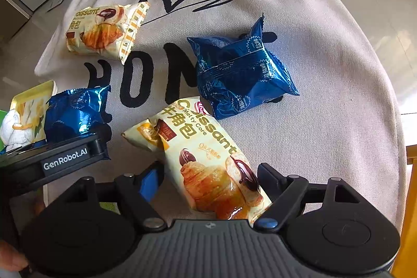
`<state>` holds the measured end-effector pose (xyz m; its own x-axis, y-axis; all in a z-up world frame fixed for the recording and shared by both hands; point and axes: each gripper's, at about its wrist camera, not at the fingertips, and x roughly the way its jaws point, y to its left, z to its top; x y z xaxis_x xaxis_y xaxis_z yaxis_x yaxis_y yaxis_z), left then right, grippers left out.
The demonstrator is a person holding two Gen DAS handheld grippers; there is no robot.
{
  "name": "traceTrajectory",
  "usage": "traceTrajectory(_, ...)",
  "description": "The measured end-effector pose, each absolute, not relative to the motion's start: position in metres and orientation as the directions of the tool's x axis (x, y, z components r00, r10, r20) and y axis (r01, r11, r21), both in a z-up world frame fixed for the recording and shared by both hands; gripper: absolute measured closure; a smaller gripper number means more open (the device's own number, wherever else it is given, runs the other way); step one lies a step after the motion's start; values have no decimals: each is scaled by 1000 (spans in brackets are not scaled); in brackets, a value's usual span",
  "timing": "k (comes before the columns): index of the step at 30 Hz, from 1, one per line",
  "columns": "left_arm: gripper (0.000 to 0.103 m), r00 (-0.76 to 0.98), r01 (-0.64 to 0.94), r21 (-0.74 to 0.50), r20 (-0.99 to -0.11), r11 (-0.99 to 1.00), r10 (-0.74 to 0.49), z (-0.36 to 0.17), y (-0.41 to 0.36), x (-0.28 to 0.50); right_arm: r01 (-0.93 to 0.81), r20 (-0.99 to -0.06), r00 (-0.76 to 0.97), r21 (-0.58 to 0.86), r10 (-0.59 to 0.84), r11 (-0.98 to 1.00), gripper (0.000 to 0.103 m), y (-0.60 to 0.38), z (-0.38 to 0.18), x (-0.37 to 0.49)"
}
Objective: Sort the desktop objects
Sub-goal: 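Lift both packs and carry them over the yellow tray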
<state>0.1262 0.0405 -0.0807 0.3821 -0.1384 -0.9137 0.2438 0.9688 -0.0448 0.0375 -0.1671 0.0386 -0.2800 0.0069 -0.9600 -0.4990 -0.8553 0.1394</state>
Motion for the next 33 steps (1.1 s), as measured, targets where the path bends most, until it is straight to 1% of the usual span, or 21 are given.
traceTrajectory(13,20,402,259,-59,-901,964,-163,-67,42,118,-506,-948,-317,151,21,-849,24,-167,50,35)
traceTrajectory(25,20,439,254,-69,-881,965,-178,-44,58,111,-490,-930,-364,155,40,-858,24,-176,79,42)
traceTrajectory(33,20,450,247,-74,-874,966,-182,-36,69,110,-476,-933,-358,143,43,-868,24,-185,78,35)
